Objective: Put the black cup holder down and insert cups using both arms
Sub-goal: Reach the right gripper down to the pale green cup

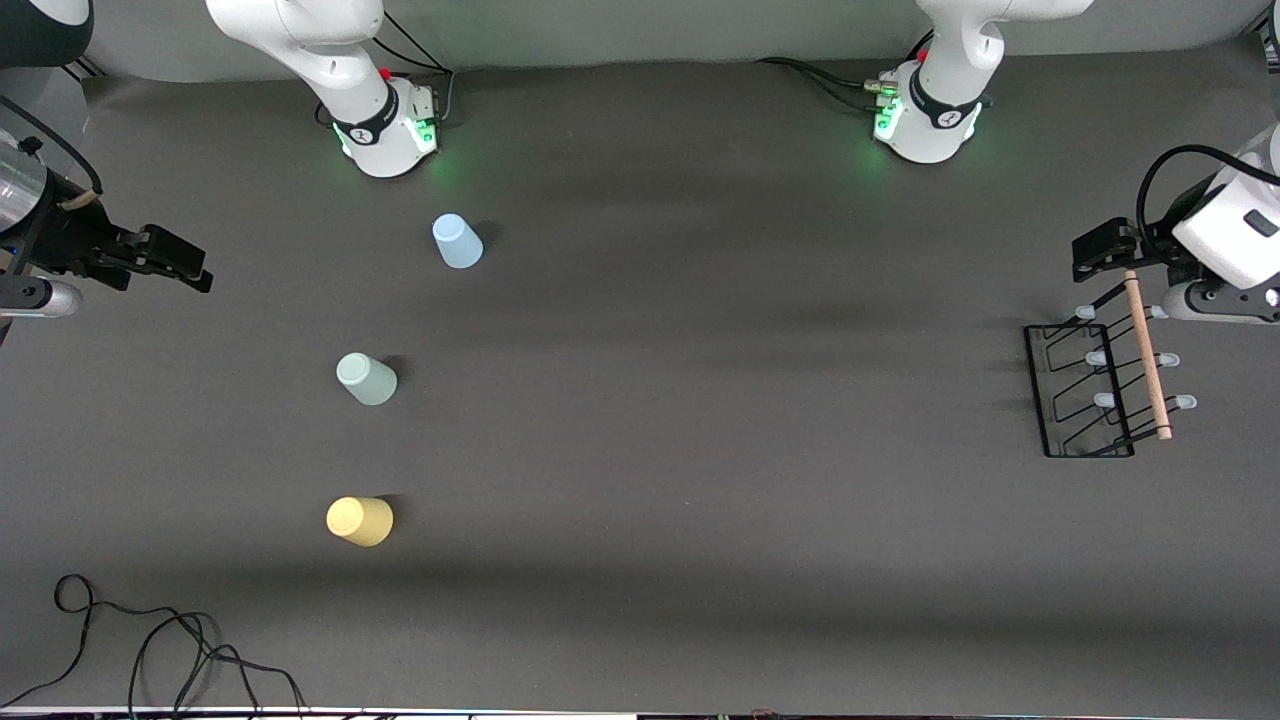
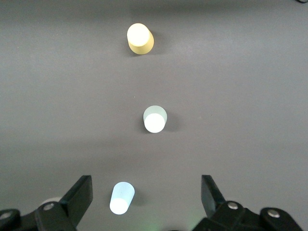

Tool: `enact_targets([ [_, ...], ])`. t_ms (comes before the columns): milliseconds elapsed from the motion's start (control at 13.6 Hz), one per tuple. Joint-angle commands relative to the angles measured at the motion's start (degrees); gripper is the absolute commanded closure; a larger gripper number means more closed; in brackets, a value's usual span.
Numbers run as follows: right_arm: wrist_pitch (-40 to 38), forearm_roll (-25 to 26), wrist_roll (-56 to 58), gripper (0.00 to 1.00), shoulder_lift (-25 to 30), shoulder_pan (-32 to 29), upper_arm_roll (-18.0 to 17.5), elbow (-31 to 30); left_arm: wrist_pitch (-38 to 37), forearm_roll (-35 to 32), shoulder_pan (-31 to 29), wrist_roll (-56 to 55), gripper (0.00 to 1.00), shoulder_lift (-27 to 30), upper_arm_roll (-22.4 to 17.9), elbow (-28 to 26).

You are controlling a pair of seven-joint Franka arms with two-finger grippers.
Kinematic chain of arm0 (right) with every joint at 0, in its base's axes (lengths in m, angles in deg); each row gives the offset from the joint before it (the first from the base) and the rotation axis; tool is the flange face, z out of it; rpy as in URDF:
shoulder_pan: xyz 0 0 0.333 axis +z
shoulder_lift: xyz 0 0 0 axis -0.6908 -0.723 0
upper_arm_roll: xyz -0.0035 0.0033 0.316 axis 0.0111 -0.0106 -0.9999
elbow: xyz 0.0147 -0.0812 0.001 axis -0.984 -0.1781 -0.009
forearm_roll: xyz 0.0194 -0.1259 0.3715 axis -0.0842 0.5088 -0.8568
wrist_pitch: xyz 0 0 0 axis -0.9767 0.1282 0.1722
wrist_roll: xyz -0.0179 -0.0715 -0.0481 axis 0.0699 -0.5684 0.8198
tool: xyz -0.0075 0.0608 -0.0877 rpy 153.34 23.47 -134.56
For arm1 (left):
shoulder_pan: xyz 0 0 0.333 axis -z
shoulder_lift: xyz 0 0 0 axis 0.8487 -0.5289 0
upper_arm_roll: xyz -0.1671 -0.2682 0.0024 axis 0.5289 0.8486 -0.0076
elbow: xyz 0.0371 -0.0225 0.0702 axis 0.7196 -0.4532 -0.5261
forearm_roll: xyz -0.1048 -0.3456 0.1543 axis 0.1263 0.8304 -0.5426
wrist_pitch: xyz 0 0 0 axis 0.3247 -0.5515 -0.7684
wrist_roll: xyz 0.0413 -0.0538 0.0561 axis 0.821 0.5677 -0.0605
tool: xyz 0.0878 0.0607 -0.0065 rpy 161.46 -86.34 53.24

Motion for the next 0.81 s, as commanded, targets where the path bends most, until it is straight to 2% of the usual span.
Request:
enact_targets([
  [0, -0.7, 1.2, 0.8, 0.00, 0.2, 0.5, 0.2, 0.4, 0.0, -0.4, 0.6, -0.9, 0.00, 1.1, -0.3, -0.3],
  [442, 0.0, 1.0, 0.7, 0.00, -0.9, 0.6, 0.2, -0.5, 0.2, 0.8, 0.2, -0.9, 0.00, 1.1, -0.3, -0.2],
  [589, 1.6, 0.8, 0.9, 0.00, -2.5, 0.5, 0.2, -2.8, -0.1, 0.8, 0.0, -1.0, 0.00, 1.0, -0.5, -0.3],
  [737, 6.7, 1.4, 0.5, 0.00, -3.2, 1.6, 0.1, -8.0, -0.8, 0.5, -1.4, -0.5, 0.00, 1.3, -1.0, -1.5],
])
